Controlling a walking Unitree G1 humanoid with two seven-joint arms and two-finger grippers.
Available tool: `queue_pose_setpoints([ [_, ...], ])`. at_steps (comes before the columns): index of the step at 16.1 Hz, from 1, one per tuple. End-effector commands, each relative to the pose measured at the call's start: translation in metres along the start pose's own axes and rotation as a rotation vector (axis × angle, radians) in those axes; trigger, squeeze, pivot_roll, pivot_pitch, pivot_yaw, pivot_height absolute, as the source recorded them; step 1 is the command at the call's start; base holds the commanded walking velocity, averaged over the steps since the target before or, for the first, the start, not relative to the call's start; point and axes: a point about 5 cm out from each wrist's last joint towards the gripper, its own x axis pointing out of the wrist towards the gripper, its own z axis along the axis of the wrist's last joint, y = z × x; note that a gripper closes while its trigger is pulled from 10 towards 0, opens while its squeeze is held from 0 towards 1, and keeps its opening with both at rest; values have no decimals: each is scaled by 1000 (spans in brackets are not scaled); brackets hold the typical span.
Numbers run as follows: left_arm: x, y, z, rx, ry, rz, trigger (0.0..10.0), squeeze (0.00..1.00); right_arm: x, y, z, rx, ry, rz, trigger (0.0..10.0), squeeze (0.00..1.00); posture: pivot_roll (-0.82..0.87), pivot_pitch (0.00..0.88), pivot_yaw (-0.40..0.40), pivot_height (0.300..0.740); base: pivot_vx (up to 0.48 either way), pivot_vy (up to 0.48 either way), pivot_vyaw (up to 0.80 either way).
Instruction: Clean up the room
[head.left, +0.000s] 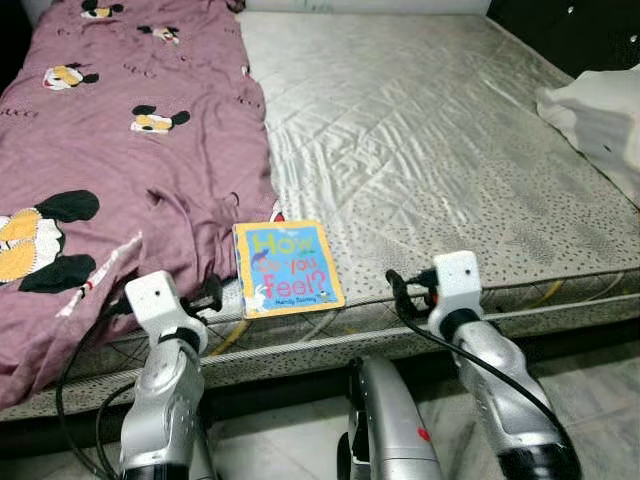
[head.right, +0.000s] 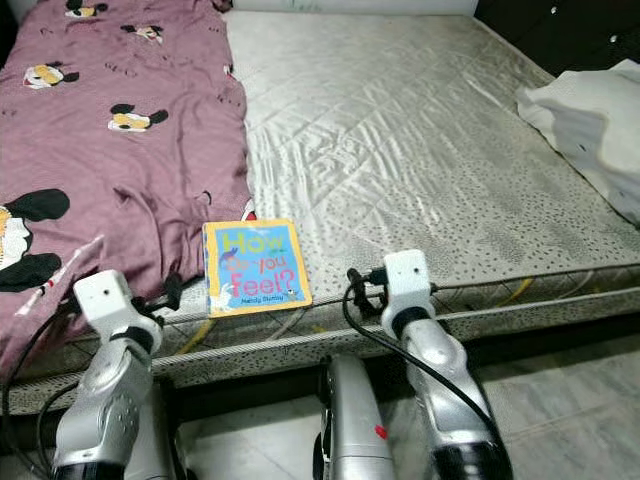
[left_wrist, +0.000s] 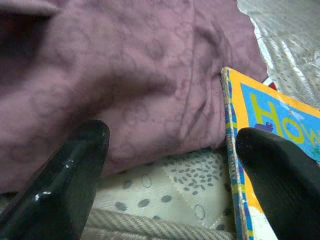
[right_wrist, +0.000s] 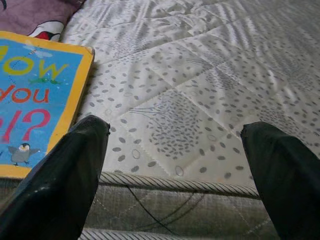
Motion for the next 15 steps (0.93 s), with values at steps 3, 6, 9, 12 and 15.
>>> queue_pose_setpoints([
  [3, 8, -7, -10, -30, 79, -56, 10000, 0, -15, -8, -4, -29, 15, 21, 10000, 0, -123, 119, -96, 503, 0, 0, 0],
  [6, 17, -14, -21, -63, 165, -158, 10000, 0, -16, -8, 6, -40, -9, 24, 10000, 0, -152, 111, -98, 503, 0, 0, 0],
  [9, 25, -17, -32, -102, 260, -195, 10000, 0, -19, -2, 20, -49, -47, 67, 10000, 0, -175, 93, -102, 503, 0, 0, 0],
  [12, 31, -19, -37, -147, 304, -227, 10000, 0, -29, 2, 19, -81, -42, 117, 10000, 0, -197, 83, -108, 503, 0, 0, 0],
  [15, 36, -22, -40, -182, 335, -280, 10000, 0, -29, -1, 21, -81, -38, 101, 10000, 0, -206, 78, -110, 503, 0, 0, 0],
])
